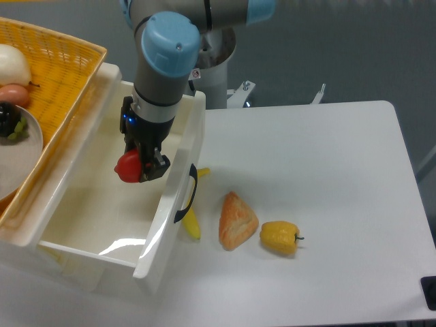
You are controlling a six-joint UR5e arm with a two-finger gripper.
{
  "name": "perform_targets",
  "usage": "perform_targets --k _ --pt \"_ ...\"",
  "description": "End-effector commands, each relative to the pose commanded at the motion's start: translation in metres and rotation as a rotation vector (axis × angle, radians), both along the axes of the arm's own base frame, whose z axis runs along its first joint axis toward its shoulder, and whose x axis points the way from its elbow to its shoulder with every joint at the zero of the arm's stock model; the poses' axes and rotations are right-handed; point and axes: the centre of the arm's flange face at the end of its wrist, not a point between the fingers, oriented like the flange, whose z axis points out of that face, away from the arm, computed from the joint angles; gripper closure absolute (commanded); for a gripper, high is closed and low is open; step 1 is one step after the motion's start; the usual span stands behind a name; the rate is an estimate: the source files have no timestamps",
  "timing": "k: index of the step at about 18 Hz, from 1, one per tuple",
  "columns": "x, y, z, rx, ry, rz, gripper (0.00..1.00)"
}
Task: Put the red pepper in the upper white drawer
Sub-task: 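Lower the red pepper into the drawer bottom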
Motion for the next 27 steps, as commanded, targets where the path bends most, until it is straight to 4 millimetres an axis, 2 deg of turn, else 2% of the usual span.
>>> perform_targets --k 6,10,23,24,26,27 --pt "-0.003 0.006 -0.016 -0.025 -0.02 0.008 0.72" --pt "0.003 0.013 -0.031 -0.066 -0.007 -0.012 0.71" --pt "0.015 0.023 -0.044 -0.092 0.023 -0.048 0.69" --pt "0.015 0.023 -0.048 -0.086 0.027 -0.047 0.64" --pt "0.017 0.021 -0.053 -0.075 0.037 -0.049 0.42" --pt "0.018 0.02 -0.057 -0.074 0.038 -0.049 0.35"
